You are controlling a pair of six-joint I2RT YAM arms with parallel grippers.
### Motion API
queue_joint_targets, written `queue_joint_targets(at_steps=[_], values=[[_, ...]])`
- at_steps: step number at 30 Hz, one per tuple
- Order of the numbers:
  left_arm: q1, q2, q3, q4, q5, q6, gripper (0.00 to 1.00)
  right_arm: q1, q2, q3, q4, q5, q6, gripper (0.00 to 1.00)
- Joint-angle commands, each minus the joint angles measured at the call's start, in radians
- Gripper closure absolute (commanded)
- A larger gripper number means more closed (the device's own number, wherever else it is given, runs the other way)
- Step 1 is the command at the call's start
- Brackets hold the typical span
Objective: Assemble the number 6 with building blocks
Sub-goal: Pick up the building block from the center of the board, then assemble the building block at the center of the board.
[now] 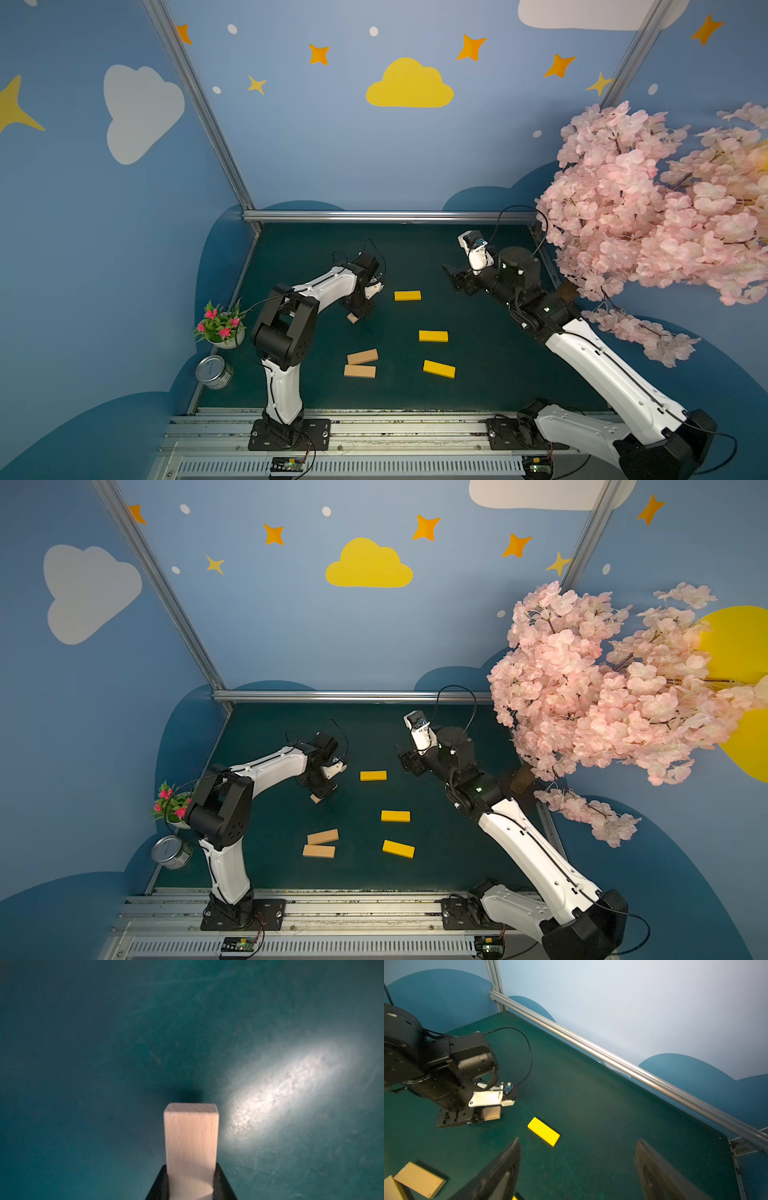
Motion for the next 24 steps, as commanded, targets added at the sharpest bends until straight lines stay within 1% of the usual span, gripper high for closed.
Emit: queue_joint_targets(at_steps=[1,5,9,17,24], values=[[-0.037,0.016,0.072,-0.033,-0.007,-0.223,0.82,0.0,-0.025,-0.024,0.017,0.034,0.029,0.12],[-0.081,0.079,0.156,-0.04,-0.029,-0.321,0.81,0.002,-0.019,-0.03,-0.032,0.037,0.059,0.14],[-0.095,0.123,0.197,-0.044,-0.039,-0.396,0.81,0.003,-0.018,-0.017,-0.1,0.061,0.07,0.15],[-0.097,0.147,0.16,-0.038,-0.075,-0.554,0.81,0.002,-0.071,-0.038,-0.133,0.079,0.065,0.15],[-0.098,0.165,0.149,-0.003,-0.062,-0.676,0.81,0.002,-0.083,-0.038,-0.154,0.083,0.076,0.17]])
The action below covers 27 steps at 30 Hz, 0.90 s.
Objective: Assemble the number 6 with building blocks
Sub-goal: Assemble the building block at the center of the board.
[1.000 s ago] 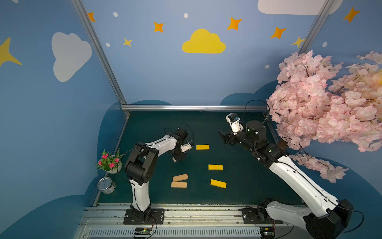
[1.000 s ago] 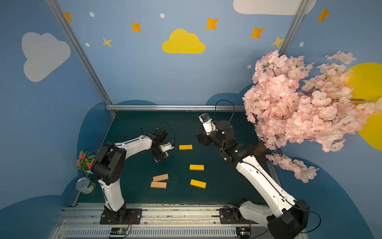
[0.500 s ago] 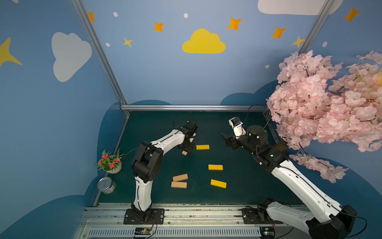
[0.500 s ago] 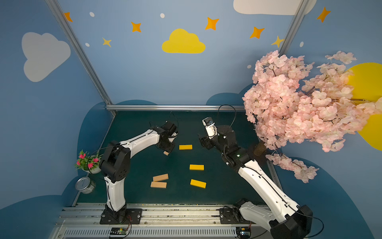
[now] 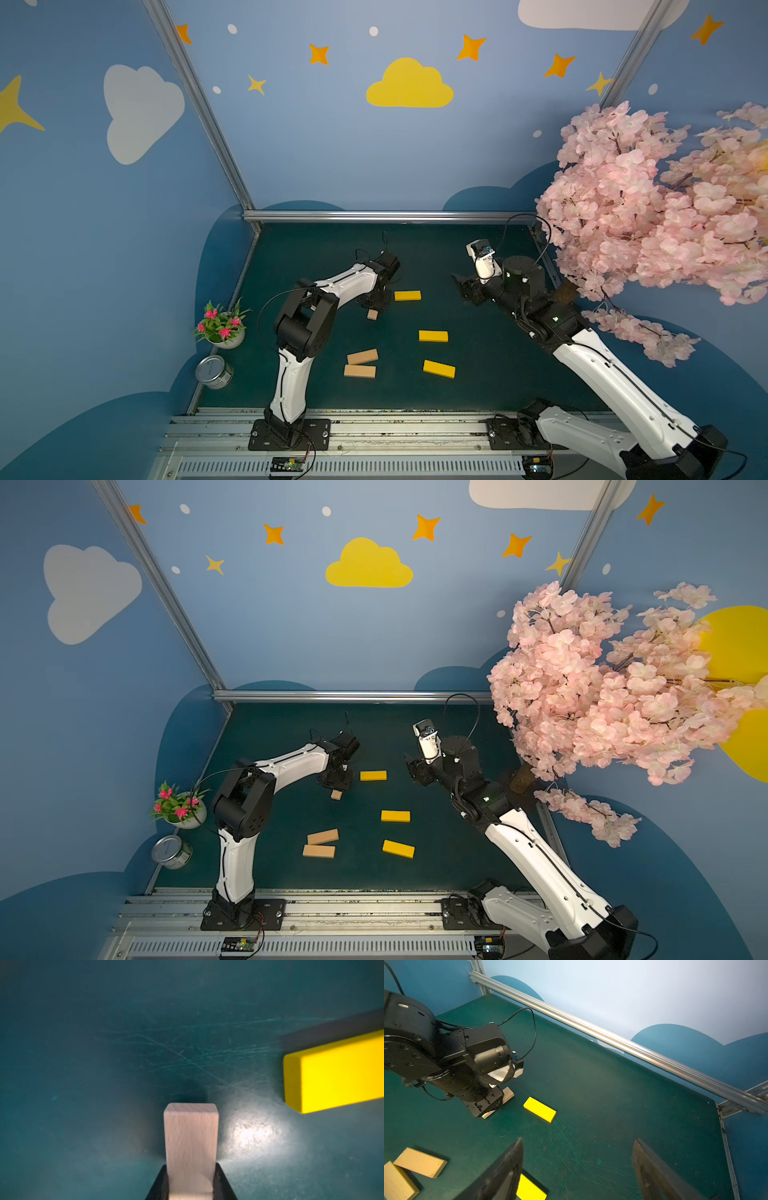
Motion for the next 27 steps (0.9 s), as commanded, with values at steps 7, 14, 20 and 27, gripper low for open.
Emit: queue_joint_targets(at_steps=[7,14,20,27], values=[[-0.014,0.056,0.041,0.01,0.013,-0.12,0.81,0.002,-0.028,-0.01,-0.04,0.023,0.017,0.17],[-0.041,0.076,0.073,0.008,0.007,-0.132,0.81,0.002,-0.044,-0.021,-0.042,0.03,0.013,0.18],[-0.06,0.096,0.11,-0.004,0.005,-0.138,0.81,0.001,-0.059,-0.032,-0.043,0.036,0.013,0.18],[-0.066,0.11,0.132,-0.007,-0.007,-0.159,0.81,0.001,-0.078,-0.04,-0.049,0.039,0.01,0.19]])
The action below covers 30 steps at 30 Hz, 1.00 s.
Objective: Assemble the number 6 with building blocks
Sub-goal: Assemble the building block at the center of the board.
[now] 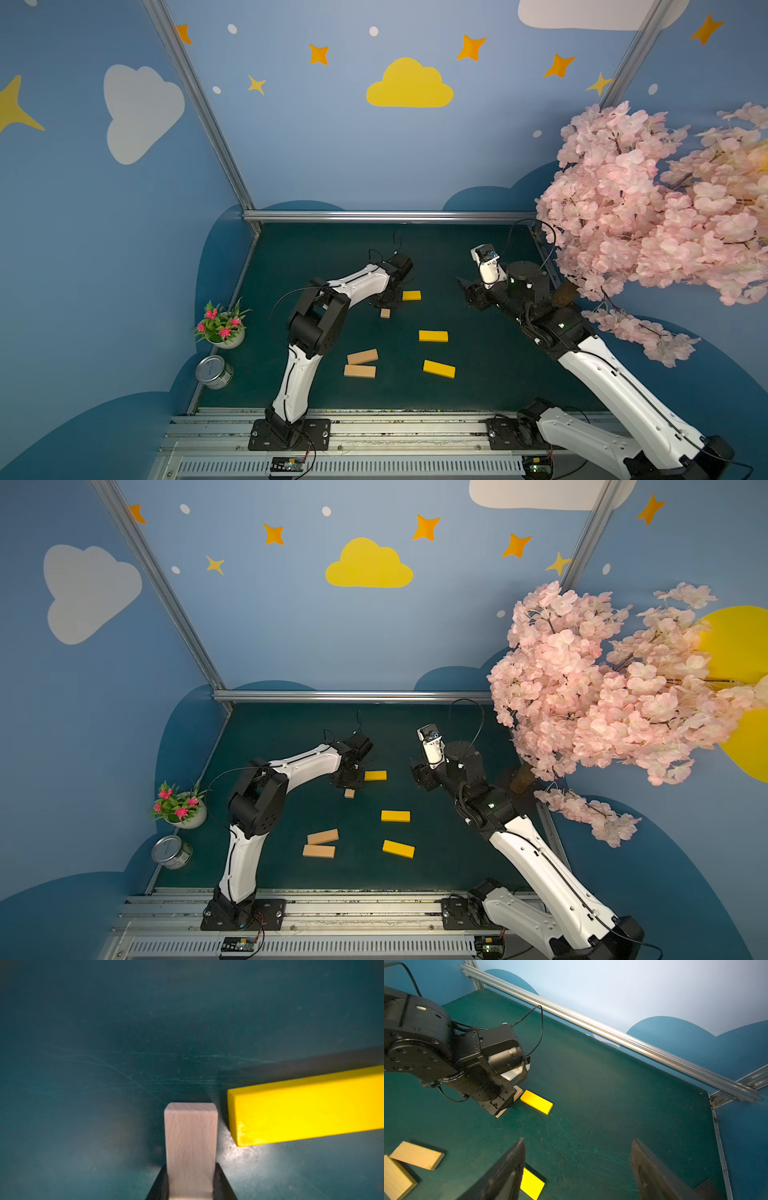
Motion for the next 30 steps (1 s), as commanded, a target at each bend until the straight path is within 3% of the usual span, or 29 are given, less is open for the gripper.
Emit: queue_joint_targets(at_steps=[1,9,30], values=[[-0.002,0.024,0.025,-0.015,-0.006,-0.025,0.81,0.001,-0.025,-0.012,-0.013,0.013,0.004,0.19],[-0.007,0.057,0.075,-0.032,-0.007,-0.045,0.81,0.0,-0.023,-0.006,-0.013,0.011,0.0,0.2],[-0.028,0.041,0.046,-0.038,-0.022,-0.082,0.8,0.002,-0.054,-0.03,-0.024,0.015,0.013,0.21]])
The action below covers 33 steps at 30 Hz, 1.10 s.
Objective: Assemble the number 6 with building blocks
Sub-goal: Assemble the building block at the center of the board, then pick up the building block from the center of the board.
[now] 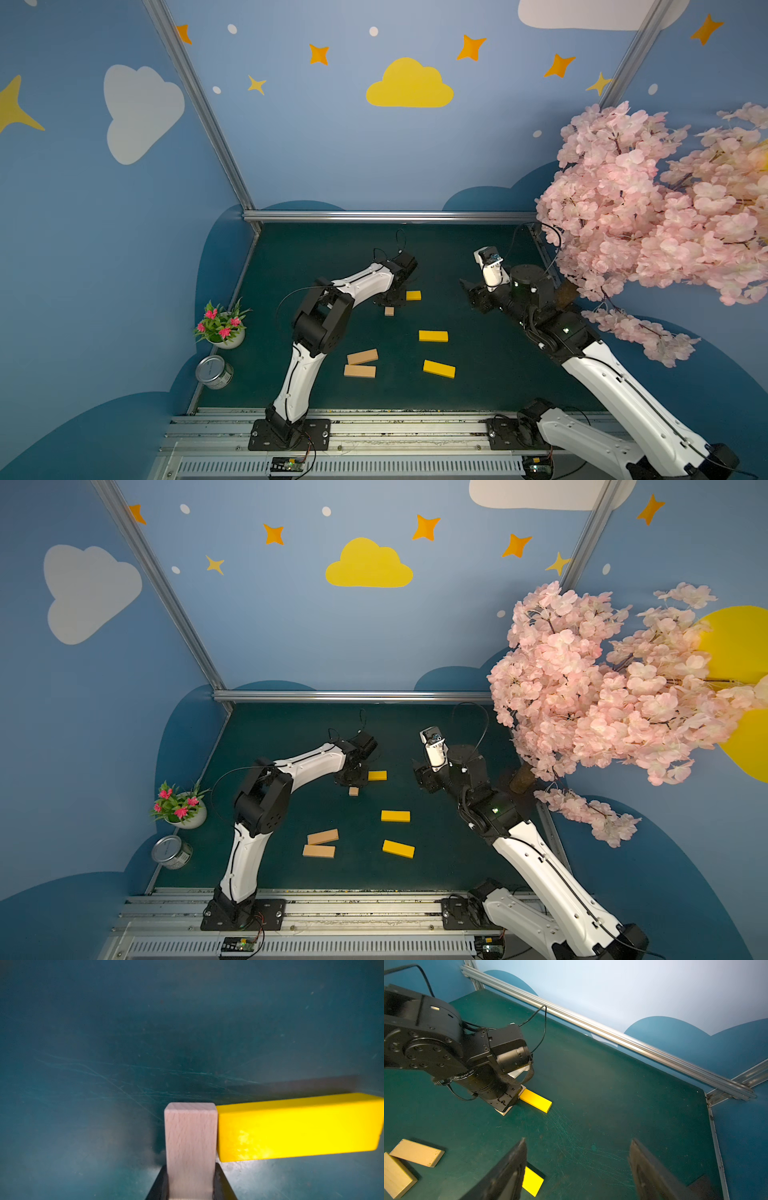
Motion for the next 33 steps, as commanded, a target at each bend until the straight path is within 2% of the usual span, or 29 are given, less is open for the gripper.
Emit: queue_joint_targets(at_steps=[1,6,9,10,11,15,21,26,30,33], values=[[-0.009,0.006,-0.012,-0.025,-0.004,-0.013,0.8,0.001,-0.021,-0.013,-0.013,0.01,0.015,0.21],[-0.011,0.009,-0.011,-0.025,-0.001,-0.019,0.75,0.002,-0.029,-0.018,-0.016,0.012,0.018,0.21],[-0.013,0.005,-0.012,-0.025,-0.005,-0.025,0.61,0.001,-0.032,-0.021,-0.017,0.015,0.018,0.18],[-0.015,0.004,-0.014,-0.025,-0.007,-0.022,0.5,0.002,-0.032,-0.022,-0.016,0.016,0.019,0.17],[-0.015,0.0,-0.015,-0.025,-0.01,-0.022,0.43,0.001,-0.032,-0.022,-0.016,0.015,0.02,0.16],[-0.017,-0.022,-0.031,-0.014,-0.02,-0.019,0.3,0.003,-0.03,-0.026,-0.014,0.016,0.024,0.13],[-0.017,-0.086,-0.038,-0.015,-0.02,-0.028,0.26,0.003,-0.027,-0.037,-0.006,0.011,0.023,0.12],[-0.006,-0.232,-0.048,-0.034,-0.06,-0.033,0.24,0.004,0.047,-0.032,-0.055,-0.05,-0.053,0.11],[0.081,-0.447,-0.212,0.125,-0.014,-0.056,0.23,0.015,0.167,-0.012,-0.132,-0.174,-0.163,0.11],[0.181,-0.623,-0.422,0.354,0.079,-0.036,0.23,0.022,0.241,-0.001,-0.202,-0.353,-0.315,0.1]])
